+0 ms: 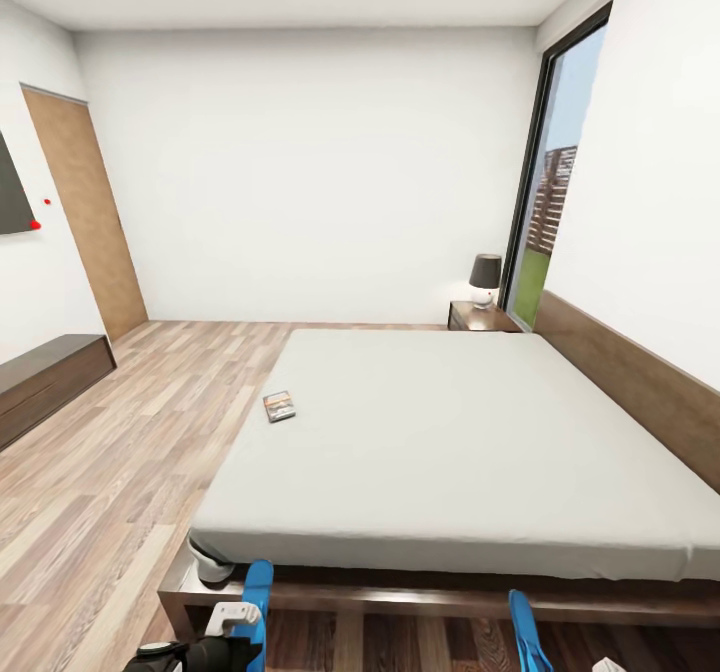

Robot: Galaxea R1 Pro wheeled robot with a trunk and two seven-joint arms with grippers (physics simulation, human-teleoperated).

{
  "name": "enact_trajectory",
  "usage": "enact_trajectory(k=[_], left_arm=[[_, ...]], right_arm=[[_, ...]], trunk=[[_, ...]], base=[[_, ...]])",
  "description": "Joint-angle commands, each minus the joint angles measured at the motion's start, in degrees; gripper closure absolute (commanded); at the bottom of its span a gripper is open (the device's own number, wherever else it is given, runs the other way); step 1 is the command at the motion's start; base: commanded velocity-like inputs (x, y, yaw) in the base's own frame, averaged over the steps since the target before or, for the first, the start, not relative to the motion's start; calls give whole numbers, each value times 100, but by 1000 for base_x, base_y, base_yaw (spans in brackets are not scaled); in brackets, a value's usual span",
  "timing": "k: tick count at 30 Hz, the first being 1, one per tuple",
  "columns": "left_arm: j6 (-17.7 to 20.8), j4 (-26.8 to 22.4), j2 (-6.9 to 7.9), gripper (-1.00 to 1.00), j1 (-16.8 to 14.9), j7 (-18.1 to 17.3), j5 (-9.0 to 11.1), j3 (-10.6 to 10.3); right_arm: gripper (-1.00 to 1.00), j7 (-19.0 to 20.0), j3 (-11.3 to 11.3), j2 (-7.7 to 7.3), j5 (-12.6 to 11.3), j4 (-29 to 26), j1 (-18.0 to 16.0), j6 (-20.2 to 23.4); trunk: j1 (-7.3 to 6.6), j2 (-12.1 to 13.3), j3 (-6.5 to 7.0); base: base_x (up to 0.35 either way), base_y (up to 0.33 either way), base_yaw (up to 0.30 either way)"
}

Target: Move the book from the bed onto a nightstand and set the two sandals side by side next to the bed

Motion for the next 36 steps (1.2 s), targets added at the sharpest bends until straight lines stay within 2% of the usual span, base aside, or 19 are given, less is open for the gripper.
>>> enact_trajectory(k=[1,36], left_arm=[[41,-12,-4,100,-3,-39,-42,49],[38,-3,-4,100,-3,-39,-60,40]], right_arm=[[100,20,39,2,-65,14,-11,64],[100,13,39,5,-65,14,-11,61]], trunk=[[25,-54,-31],[794,-1457,-659]], base=[[0,0,0],[0,0,0]])
